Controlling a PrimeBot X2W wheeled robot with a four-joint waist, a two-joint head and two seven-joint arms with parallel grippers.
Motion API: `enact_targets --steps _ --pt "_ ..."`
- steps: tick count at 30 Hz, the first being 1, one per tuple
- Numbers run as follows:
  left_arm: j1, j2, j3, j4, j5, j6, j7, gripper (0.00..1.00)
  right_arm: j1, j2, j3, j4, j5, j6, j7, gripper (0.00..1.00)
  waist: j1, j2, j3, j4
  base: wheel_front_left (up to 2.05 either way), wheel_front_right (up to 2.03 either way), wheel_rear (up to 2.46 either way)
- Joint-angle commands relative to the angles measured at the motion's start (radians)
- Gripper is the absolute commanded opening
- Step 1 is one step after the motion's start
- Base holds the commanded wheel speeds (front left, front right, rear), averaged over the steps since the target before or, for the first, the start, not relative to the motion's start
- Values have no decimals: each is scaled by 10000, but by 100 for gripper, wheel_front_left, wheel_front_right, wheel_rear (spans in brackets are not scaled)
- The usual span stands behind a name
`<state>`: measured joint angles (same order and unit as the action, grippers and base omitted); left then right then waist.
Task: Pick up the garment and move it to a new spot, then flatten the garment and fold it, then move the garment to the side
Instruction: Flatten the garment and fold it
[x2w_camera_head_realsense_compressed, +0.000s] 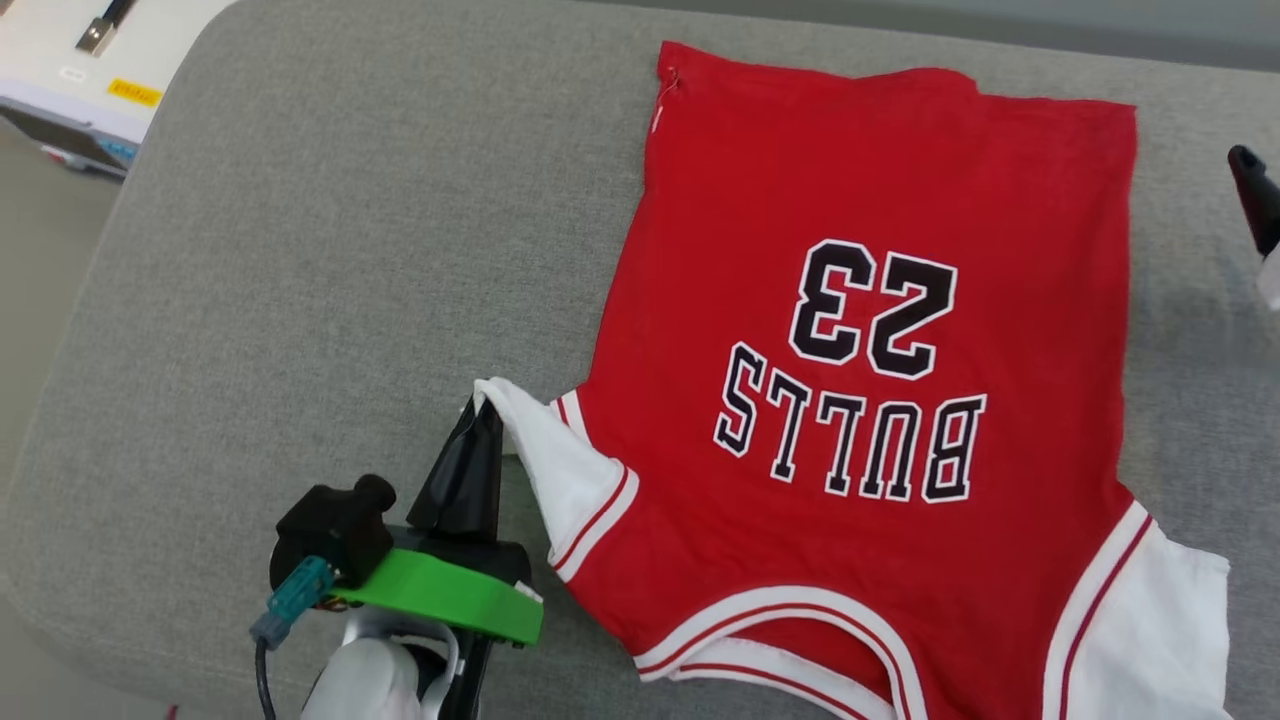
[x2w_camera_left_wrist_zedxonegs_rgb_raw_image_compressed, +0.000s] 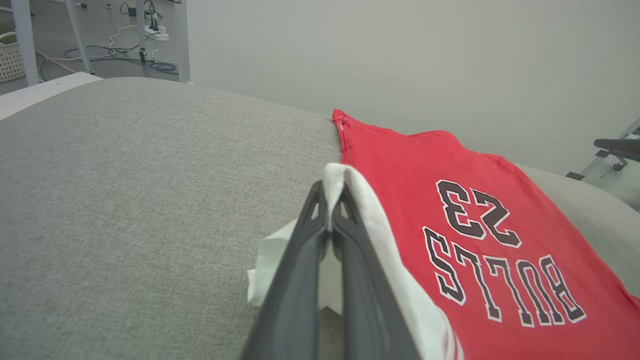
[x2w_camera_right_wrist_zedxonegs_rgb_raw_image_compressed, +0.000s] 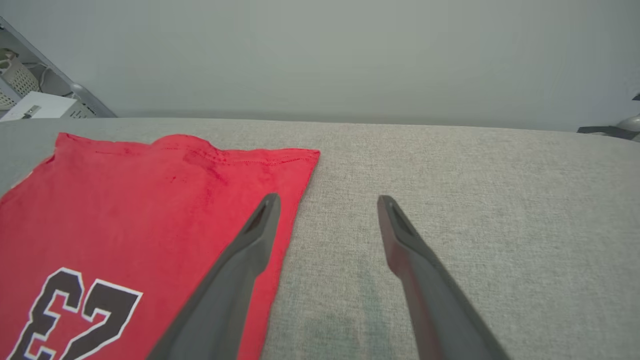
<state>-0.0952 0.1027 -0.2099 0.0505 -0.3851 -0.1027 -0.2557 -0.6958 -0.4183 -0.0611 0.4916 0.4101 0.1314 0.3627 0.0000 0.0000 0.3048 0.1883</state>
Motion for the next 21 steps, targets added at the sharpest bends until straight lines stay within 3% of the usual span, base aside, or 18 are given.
enact_targets --steps 1,8,12,19,21 --pt "-298 -113 -70 -29 113 -86 -59 0 -543 -184 149 340 39 -7 465 100 0 0 1004 937 0 0 0" --pt "-834 -349 -370 -161 158 -238 -60 0 -2851 -659 541 1878 -234 -7 2817 100 0 0 1793 1523 0 0 0" --pt "-1053 -418 -528 -342 153 -265 -60 0 -3663 -786 553 2444 -547 -7 3438 100 0 0 2173 1770 0 0 0" --pt "-1219 -472 -852 -438 49 -276 -60 0 -3800 -788 578 3422 -689 -7 4153 100 0 0 2483 2030 0 0 0" --pt "-1237 -476 -896 -423 27 -277 -60 0 -3607 -682 516 3880 -591 -7 4802 100 0 0 2502 2068 0 0 0"
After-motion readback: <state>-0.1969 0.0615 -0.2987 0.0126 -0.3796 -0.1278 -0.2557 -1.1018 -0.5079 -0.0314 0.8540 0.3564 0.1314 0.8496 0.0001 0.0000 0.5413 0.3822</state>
